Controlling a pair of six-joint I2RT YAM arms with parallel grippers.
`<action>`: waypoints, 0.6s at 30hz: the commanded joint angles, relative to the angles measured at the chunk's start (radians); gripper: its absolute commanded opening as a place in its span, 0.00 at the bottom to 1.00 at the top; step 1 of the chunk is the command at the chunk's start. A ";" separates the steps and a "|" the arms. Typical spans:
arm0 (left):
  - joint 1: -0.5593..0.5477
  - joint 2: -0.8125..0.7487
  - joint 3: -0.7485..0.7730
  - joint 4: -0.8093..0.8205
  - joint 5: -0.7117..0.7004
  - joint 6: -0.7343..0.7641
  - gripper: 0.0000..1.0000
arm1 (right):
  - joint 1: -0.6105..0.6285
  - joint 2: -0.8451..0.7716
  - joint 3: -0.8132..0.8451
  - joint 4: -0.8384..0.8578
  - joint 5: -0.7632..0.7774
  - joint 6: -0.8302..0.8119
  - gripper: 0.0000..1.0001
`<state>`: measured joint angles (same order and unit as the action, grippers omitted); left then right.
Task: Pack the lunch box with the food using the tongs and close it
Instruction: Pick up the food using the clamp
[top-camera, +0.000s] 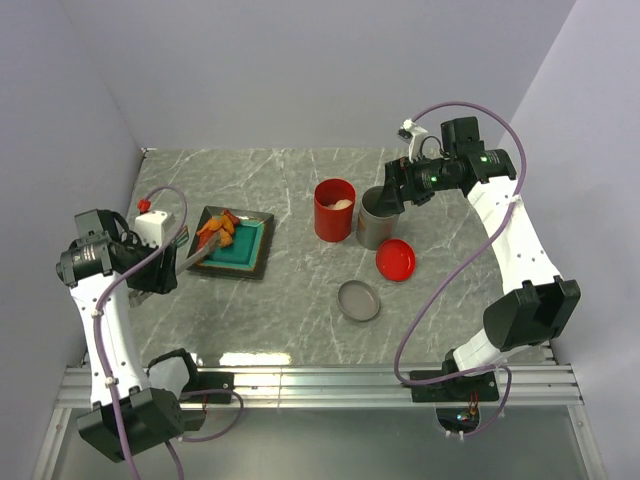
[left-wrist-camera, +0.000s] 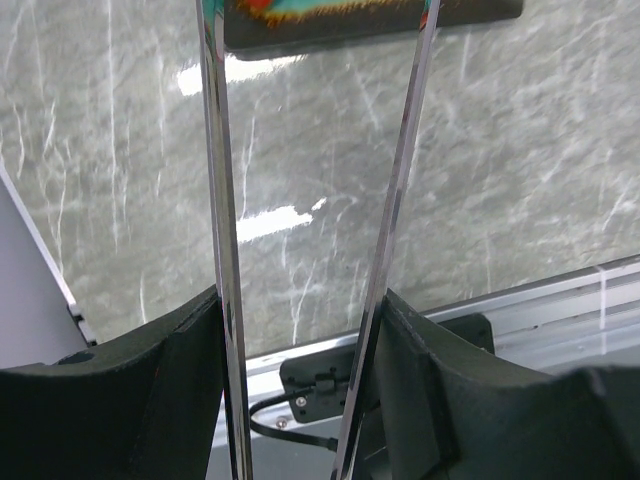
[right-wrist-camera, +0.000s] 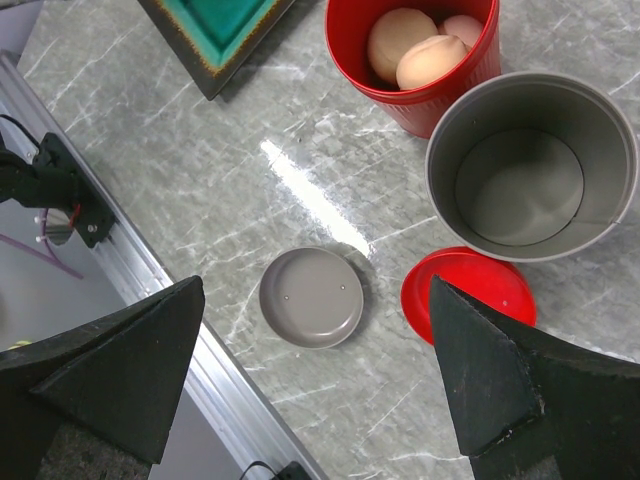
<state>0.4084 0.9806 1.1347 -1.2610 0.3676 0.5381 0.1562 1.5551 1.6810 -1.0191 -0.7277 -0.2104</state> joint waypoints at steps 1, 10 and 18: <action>0.016 -0.017 -0.015 0.009 -0.036 0.014 0.60 | -0.004 0.008 0.016 -0.007 -0.021 -0.010 1.00; 0.032 0.061 -0.009 0.002 -0.030 0.060 0.61 | -0.006 0.003 0.013 -0.013 -0.009 -0.012 1.00; 0.030 0.130 -0.041 0.066 -0.047 0.069 0.57 | -0.004 0.005 0.019 -0.013 -0.004 -0.011 1.00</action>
<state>0.4351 1.0870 1.0935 -1.2369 0.3241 0.5880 0.1562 1.5566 1.6810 -1.0260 -0.7265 -0.2104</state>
